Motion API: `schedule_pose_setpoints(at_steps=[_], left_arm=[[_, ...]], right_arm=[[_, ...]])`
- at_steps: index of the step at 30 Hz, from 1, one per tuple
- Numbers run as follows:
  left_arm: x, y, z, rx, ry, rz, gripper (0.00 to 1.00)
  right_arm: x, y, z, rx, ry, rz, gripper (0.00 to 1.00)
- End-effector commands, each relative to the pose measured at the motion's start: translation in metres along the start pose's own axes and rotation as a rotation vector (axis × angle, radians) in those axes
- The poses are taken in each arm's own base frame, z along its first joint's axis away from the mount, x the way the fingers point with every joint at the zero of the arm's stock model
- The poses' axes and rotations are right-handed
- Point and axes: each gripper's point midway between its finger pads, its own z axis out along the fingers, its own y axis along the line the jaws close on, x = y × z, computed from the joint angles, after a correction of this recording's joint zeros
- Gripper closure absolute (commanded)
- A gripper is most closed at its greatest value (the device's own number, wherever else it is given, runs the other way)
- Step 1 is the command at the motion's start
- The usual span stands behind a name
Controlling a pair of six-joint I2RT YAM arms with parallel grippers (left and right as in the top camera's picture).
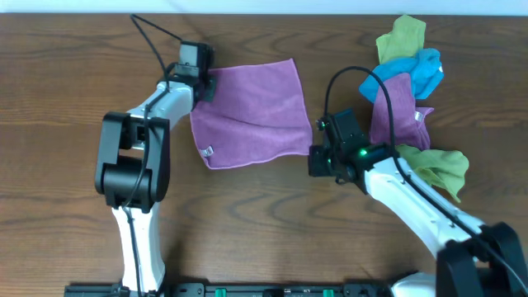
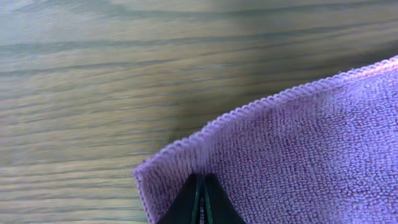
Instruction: Fold the cloth
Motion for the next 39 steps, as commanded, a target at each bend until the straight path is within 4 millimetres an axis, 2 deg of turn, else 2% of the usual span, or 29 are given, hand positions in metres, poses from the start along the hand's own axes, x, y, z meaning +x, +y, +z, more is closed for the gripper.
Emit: schedule_pose_setpoints(at_steps=[1,7,15,21,25,34,39], left_arm=[[0.026,0.009,0.017,-0.034,0.073,0.018,0.94],[0.025,0.008,0.017,-0.033,0.07,0.019,0.94],[0.025,0.008,0.017,-0.033,0.07,0.019,0.94],[0.025,0.008,0.017,-0.033,0.07,0.019,0.95],[0.025,0.008,0.017,-0.033,0.07,0.019,0.94],[0.025,0.008,0.017,-0.033,0.071,0.018,0.94],[0.025,0.008,0.017,-0.034,0.07,0.018,0.94]], right_arm=[[-0.005,-0.001,0.015,-0.006,-0.005,0.012,0.99],[-0.018,0.009,0.042,-0.062,-0.043,0.003,0.98],[-0.043,0.018,0.044,-0.1,-0.144,-0.007,0.98],[-0.024,0.015,0.065,-0.105,-0.066,-0.002,0.98],[-0.021,0.012,0.066,-0.09,-0.056,-0.02,0.99],[0.016,-0.005,0.068,-0.021,0.095,-0.028,0.99],[0.029,-0.004,0.066,-0.029,0.151,-0.021,0.98]])
